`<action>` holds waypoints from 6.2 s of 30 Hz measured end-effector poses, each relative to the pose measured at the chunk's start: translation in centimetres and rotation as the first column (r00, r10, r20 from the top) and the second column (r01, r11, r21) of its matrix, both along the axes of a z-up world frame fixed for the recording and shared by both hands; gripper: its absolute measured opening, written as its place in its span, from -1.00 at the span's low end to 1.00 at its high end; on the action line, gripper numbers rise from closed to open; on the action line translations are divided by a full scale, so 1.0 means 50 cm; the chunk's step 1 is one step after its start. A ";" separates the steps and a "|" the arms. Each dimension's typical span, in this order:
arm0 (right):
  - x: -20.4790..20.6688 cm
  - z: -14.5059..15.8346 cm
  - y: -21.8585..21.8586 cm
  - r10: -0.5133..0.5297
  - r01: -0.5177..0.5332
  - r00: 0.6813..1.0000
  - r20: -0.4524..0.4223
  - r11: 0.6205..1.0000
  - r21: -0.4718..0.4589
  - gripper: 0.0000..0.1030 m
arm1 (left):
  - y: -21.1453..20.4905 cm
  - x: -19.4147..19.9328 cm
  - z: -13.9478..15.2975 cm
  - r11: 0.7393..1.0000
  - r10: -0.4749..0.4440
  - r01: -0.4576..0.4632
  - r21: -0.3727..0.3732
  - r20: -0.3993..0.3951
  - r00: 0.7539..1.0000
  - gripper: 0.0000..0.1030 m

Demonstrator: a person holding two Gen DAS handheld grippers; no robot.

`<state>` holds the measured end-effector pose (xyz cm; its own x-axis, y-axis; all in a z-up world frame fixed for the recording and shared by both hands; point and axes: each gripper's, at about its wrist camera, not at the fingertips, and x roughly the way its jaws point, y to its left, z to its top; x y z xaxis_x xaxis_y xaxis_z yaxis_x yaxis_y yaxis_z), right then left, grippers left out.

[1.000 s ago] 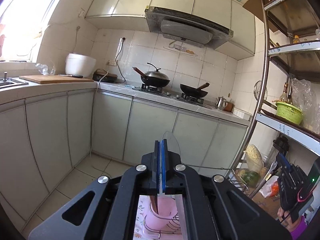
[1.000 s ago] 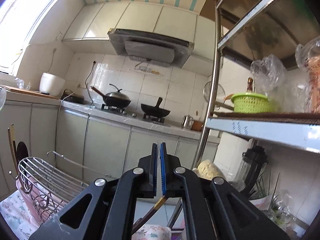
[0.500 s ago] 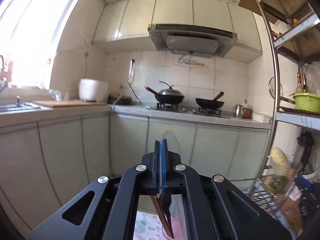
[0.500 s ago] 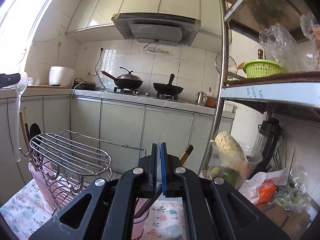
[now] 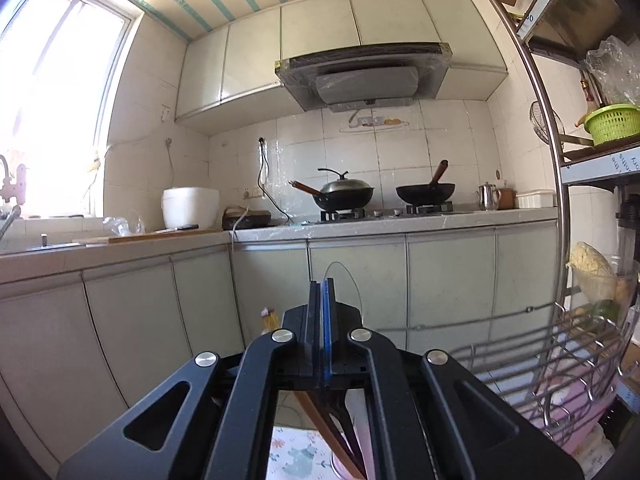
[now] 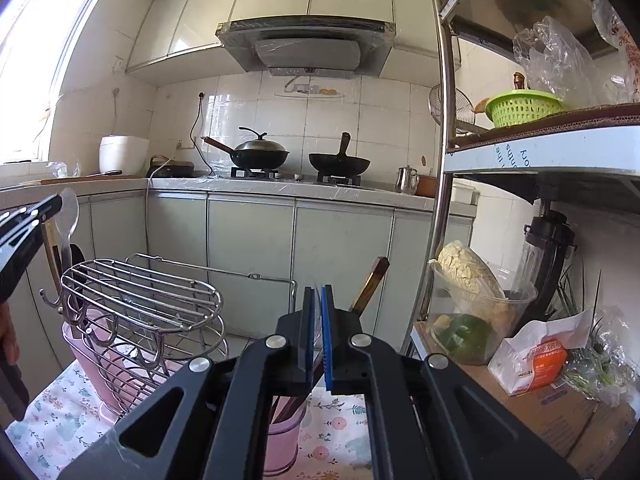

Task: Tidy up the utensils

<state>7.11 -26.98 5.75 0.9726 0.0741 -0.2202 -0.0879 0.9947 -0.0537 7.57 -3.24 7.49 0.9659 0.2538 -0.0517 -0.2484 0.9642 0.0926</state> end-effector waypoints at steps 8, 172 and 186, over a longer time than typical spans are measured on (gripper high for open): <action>-0.002 -0.016 0.004 0.010 -0.010 1.000 -0.028 1.000 0.026 -0.94 | 0.013 -0.038 -0.047 0.997 -0.061 0.056 -0.056 -0.078 0.995 -1.00; -0.047 -0.209 0.119 0.427 -0.162 0.699 -0.573 0.876 0.455 -0.87 | 0.121 -0.124 -0.211 0.745 -0.617 0.141 -0.652 -0.593 0.517 -0.98; -0.115 0.003 -0.013 0.337 -0.182 0.904 -0.264 0.860 0.476 -0.87 | 0.129 -0.160 -0.034 0.731 -0.583 0.281 -0.622 -0.356 0.730 -0.98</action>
